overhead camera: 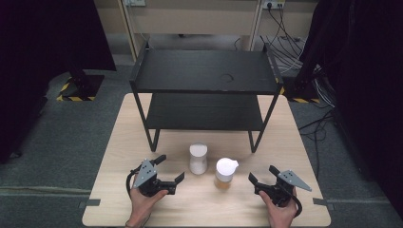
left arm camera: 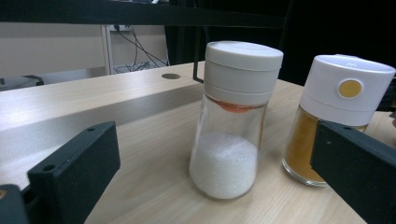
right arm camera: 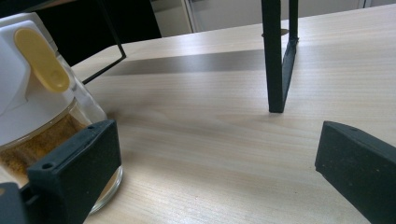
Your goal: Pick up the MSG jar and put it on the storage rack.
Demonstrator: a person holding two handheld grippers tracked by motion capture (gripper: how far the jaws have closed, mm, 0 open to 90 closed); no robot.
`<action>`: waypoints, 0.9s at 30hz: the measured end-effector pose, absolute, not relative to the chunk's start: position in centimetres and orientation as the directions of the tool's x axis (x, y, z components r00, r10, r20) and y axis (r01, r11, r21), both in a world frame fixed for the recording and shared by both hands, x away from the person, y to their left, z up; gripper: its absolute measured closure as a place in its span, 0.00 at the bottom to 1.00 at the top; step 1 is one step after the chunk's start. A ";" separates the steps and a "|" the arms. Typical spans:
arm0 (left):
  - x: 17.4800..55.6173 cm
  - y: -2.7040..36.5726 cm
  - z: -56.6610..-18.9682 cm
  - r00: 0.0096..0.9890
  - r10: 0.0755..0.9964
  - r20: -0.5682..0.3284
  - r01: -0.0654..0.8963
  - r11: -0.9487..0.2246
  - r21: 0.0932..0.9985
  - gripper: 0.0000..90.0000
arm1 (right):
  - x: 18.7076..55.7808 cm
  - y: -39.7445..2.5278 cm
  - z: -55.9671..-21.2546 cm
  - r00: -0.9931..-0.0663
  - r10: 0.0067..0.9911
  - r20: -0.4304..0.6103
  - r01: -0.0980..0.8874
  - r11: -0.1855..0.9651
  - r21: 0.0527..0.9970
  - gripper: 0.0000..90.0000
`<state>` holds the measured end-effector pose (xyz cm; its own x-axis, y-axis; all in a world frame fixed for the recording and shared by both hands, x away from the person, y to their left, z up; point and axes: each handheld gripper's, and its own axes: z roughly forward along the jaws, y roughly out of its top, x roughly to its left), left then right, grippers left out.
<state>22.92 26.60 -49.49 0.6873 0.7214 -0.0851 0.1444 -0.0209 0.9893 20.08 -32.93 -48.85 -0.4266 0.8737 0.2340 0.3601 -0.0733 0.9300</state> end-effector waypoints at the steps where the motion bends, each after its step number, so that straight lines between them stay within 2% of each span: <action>1: 23.4 26.6 -49.3 0.694 0.715 -0.090 0.149 -0.020 0.989 0.01 | 20.1 -32.9 -48.8 -0.425 0.874 0.236 0.361 -0.076 0.929 0.01; 27: 26.2 23.8 -48.4 0.724 0.683 -0.091 0.158 -0.036 0.987 0.02 | 20.2 -32.8 -48.7 -0.428 0.874 0.229 0.367 -0.064 0.928 0.01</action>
<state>26.25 23.83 -48.37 0.7243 0.6834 -0.0914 0.1584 -0.0359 0.9867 20.19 -32.84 -48.68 -0.4275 0.8744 0.2295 0.3671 -0.0640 0.9280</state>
